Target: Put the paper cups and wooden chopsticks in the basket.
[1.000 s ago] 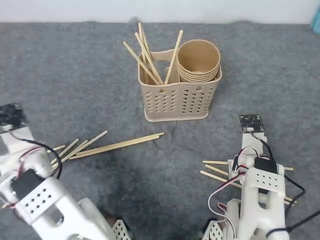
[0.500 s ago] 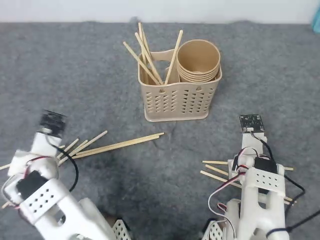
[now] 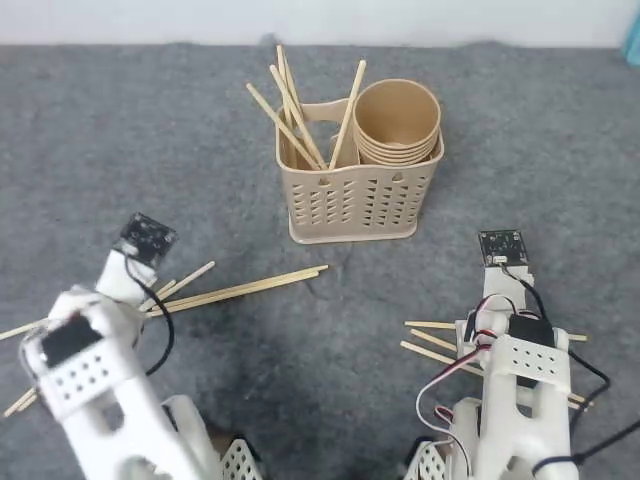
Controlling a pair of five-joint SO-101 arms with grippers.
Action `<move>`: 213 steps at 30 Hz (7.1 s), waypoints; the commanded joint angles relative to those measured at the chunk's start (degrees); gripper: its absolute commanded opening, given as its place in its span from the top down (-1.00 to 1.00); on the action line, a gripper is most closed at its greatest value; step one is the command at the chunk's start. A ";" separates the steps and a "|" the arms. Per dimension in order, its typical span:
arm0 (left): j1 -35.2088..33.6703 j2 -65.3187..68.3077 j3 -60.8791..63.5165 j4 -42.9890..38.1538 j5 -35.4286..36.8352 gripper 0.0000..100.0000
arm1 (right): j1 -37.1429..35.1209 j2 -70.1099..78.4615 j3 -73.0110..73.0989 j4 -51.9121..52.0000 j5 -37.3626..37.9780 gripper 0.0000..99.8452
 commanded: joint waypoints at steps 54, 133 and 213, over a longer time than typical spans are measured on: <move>1.76 68.04 -43.21 -2.11 -13.27 0.82 | -0.57 -1.27 -0.18 0.48 0.62 0.98; -29.80 76.66 -58.95 -21.80 69.27 0.72 | -0.66 -1.27 -0.18 0.57 1.14 0.98; 8.97 -4.66 -35.21 -6.77 55.38 0.98 | -0.66 -1.27 -0.18 0.57 1.05 0.98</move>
